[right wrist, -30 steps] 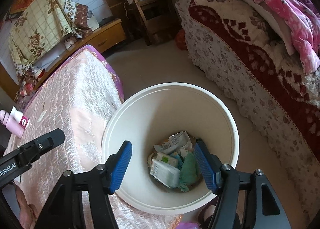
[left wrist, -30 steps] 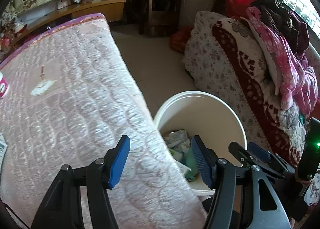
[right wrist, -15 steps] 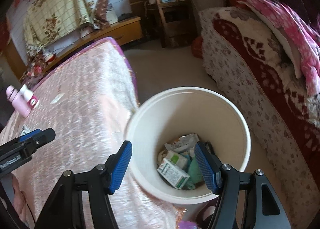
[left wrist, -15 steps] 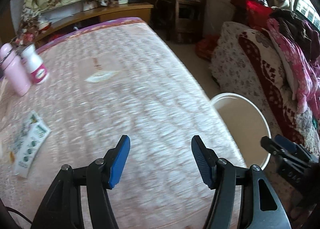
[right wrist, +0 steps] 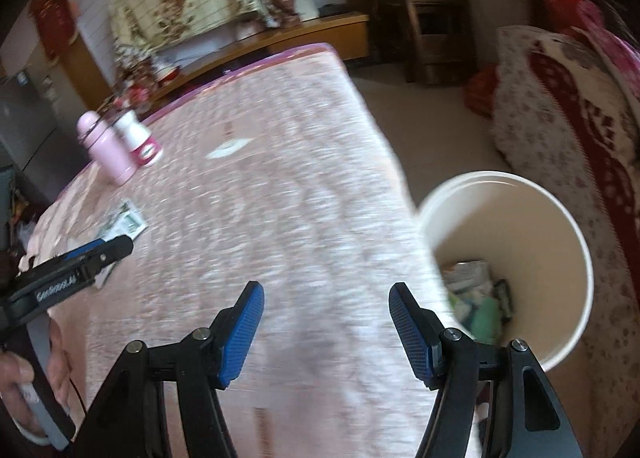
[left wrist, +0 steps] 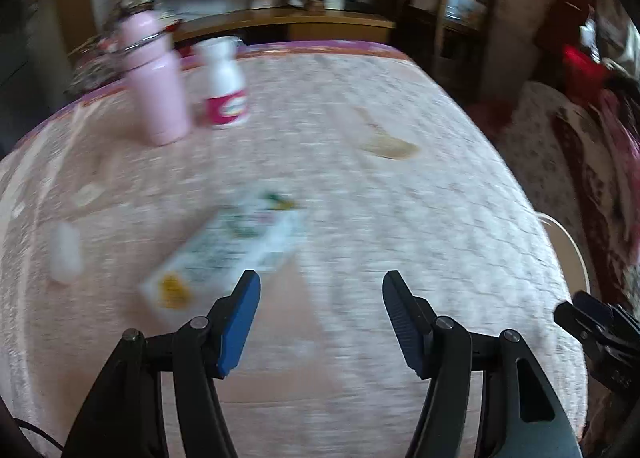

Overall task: Collect trash
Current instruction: 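Move both tools back from the bucket toward the bed, then grasp the white sponge with the left tool while the right tool grasps the milk carton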

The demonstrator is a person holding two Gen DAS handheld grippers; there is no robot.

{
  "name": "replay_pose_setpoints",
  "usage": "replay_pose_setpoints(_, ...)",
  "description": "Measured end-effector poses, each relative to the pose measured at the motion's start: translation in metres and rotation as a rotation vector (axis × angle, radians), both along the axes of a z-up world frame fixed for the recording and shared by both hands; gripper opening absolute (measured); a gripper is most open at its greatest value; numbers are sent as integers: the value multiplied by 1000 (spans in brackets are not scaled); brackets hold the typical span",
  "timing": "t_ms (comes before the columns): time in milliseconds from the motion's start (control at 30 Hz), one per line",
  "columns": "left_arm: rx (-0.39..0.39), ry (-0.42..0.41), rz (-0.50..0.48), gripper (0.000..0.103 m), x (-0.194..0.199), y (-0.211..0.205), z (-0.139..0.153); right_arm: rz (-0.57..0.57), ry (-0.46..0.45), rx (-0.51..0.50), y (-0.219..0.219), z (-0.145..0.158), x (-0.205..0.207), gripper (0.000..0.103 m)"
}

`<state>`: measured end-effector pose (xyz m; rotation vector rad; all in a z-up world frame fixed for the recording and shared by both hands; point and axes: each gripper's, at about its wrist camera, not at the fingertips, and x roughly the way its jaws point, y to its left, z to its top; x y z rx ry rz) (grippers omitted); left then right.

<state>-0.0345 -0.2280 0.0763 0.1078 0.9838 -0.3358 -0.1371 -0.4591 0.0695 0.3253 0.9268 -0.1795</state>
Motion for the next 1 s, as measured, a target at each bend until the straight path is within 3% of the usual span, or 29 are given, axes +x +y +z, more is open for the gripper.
replay_pose_setpoints(300,-57,44,195,64,45,90,-13,131,5,12,68,0,35,69)
replay_pose_setpoints(367,-113,61,218,68,51,98,-21,149,1,24,79,-1,42,69)
replay_pose_setpoints(467,-170,106,195,70,50,93,-27,168,-5,51,88,0,50,70)
replay_pose_setpoints(700,-247,216,12,70,25,61,-34,184,-4,32,104,3,63,70)
replay_pose_setpoints(867,-298,204,-4,70,18,75,-19,179,-10,50,110,6,71,70)
replay_pose_setpoints(1000,-253,150,47,70,11,110,-6,211,-4,56,127,6,82,70)
